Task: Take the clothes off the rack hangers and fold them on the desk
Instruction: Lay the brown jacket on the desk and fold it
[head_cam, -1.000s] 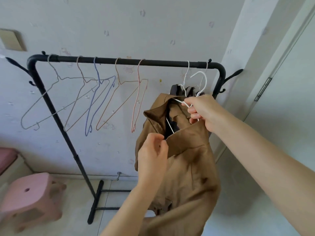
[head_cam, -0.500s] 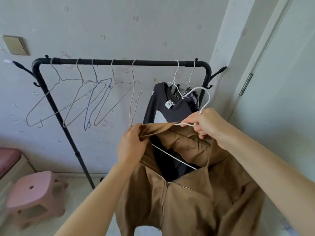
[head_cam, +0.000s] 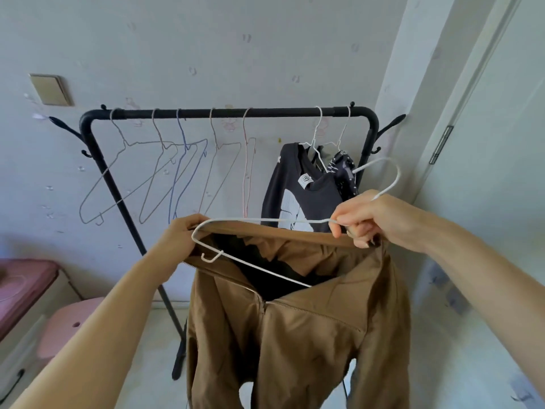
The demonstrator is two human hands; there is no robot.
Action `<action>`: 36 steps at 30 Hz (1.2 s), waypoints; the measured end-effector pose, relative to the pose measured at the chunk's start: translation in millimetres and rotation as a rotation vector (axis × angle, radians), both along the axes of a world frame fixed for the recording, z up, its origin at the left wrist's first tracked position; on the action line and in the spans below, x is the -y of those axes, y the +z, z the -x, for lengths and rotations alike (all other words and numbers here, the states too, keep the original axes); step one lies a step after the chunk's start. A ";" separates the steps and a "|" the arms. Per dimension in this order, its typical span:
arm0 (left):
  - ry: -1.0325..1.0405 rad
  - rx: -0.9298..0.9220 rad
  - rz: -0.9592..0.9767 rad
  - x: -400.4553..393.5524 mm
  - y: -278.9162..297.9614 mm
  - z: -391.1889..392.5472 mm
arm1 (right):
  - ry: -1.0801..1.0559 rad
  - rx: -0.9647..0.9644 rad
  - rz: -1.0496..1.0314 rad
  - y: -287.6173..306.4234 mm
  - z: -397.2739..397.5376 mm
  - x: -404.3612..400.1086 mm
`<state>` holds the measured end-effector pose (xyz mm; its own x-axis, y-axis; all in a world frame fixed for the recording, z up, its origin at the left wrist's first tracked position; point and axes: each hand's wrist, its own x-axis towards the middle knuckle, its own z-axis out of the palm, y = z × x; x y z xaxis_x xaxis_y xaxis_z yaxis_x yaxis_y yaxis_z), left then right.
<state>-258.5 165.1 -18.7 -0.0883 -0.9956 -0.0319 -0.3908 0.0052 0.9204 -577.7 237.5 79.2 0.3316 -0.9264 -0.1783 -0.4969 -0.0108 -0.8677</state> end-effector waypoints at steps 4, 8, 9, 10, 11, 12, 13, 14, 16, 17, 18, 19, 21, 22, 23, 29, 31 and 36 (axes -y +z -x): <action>0.024 -0.288 -0.088 0.0 -2.1 -1.2 | -0.030 0.082 0.003 -4.5 -12.0 13.6; 0.017 -0.545 -0.202 0.4 1.1 -8.5 | -0.014 0.141 0.020 -5.3 -23.2 25.8; 0.017 -0.559 -0.234 1.4 1.1 -13.7 | -0.015 0.186 0.017 -4.9 -25.4 28.7; 0.020 -0.561 -0.262 3.9 1.9 -18.9 | -0.021 0.270 0.005 -3.0 -27.6 33.3; 0.022 -0.542 -0.286 5.0 2.5 -22.3 | -0.037 0.388 -0.019 0.1 -28.5 36.3; 0.029 -0.518 -0.303 7.0 2.5 -25.9 | -0.061 0.516 -0.044 5.1 -30.3 40.7; 0.045 -0.492 -0.309 9.6 1.0 -27.8 | -0.097 0.631 -0.060 10.3 -31.6 45.9; 0.059 -0.471 -0.308 12.9 0.7 -28.8 | -0.141 0.718 -0.069 15.7 -35.5 53.2; 0.072 -0.442 -0.302 17.8 -1.7 -24.4 | -0.254 0.795 -0.068 23.4 -45.6 65.6; 0.071 -0.418 -0.289 20.1 -2.7 -21.0 | -0.316 0.797 -0.058 25.3 -51.2 71.5; 0.067 -0.396 -0.279 21.8 -3.8 -17.7 | -0.376 0.785 -0.044 25.8 -56.6 77.6; 0.049 -0.380 -0.280 24.9 -4.5 -15.9 | -0.436 0.769 -0.027 26.0 -61.5 83.6; 0.026 -0.365 -0.300 29.9 -6.1 -16.4 | -0.549 0.732 0.002 24.8 -67.0 92.8; 0.026 -0.372 -0.310 35.3 -6.3 -18.8 | -0.599 0.712 0.022 24.6 -68.8 97.8; 0.028 -0.386 -0.317 38.6 -6.9 -21.3 | -0.643 0.690 0.035 23.6 -69.5 101.6; 0.056 -0.429 -0.297 52.2 -3.8 -22.6 | -0.762 0.567 0.038 11.9 -71.8 124.7; 0.051 -0.360 -0.268 52.2 -1.5 -20.0 | -0.749 0.535 0.007 7.5 -71.4 136.3; 0.157 -0.229 -0.178 59.3 1.9 -19.0 | -0.684 0.466 -0.118 6.3 -67.6 183.8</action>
<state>-239.5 105.8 -16.8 0.0411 -0.9782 -0.2036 -0.1572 -0.2076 0.9655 -510.1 53.6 85.5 -0.2332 -0.9339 -0.2710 0.0493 0.2670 -0.9624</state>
